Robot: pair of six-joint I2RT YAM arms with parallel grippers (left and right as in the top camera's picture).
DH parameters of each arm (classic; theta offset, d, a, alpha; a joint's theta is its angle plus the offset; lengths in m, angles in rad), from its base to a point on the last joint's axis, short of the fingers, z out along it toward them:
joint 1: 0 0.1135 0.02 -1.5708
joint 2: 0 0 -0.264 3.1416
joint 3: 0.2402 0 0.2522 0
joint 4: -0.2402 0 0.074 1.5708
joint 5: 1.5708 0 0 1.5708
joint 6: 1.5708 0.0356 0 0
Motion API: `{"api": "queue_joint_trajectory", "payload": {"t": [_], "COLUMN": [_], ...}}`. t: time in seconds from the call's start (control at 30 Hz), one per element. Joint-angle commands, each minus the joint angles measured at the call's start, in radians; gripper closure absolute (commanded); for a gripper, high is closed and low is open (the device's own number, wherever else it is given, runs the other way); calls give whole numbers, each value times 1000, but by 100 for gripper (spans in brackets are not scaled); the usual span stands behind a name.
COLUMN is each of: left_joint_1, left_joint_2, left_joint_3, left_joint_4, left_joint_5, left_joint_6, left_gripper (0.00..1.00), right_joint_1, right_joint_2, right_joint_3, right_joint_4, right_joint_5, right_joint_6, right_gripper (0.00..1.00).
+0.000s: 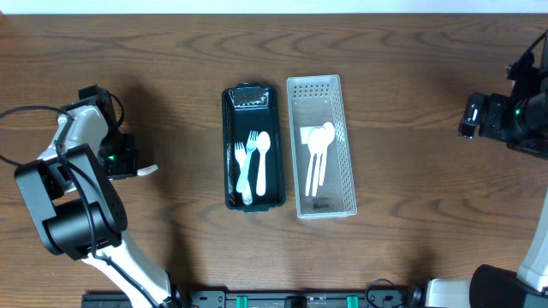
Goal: Pack container
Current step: 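Carry the white fork into the green basket and release it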
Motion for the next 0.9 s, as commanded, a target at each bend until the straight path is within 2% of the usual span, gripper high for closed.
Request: {"api": "queue_joint_trajectory", "payload": {"t": [0.0,0.17,0.27,0.57,0.87], "left_joint_1": [-5,-23,-45,-201,-507], "left_joint_2": [27,-23,-74,-298,-473], "left_joint_3": [8,11,22,92,150], "left_joint_4": [-8,-12,-12,-87,-160], "left_joint_5": [-2,-26,-39,-42,-42], "left_joint_6": [77,106,164,502,790], "left_gripper": [94,94,95,94,94], "right_joint_1": [-9,-9,-9,-8,-8], "right_joint_2": [1,1,1,1,1], "right_joint_3": [-1,-1,-1,-1,-1], "right_joint_4": [-2,-2,-2,-3,0], "right_joint_5": [0,0,0,-1,-1], "right_joint_6": [2,2,2,2,2], "right_gripper": [1,1,1,1,1]}}
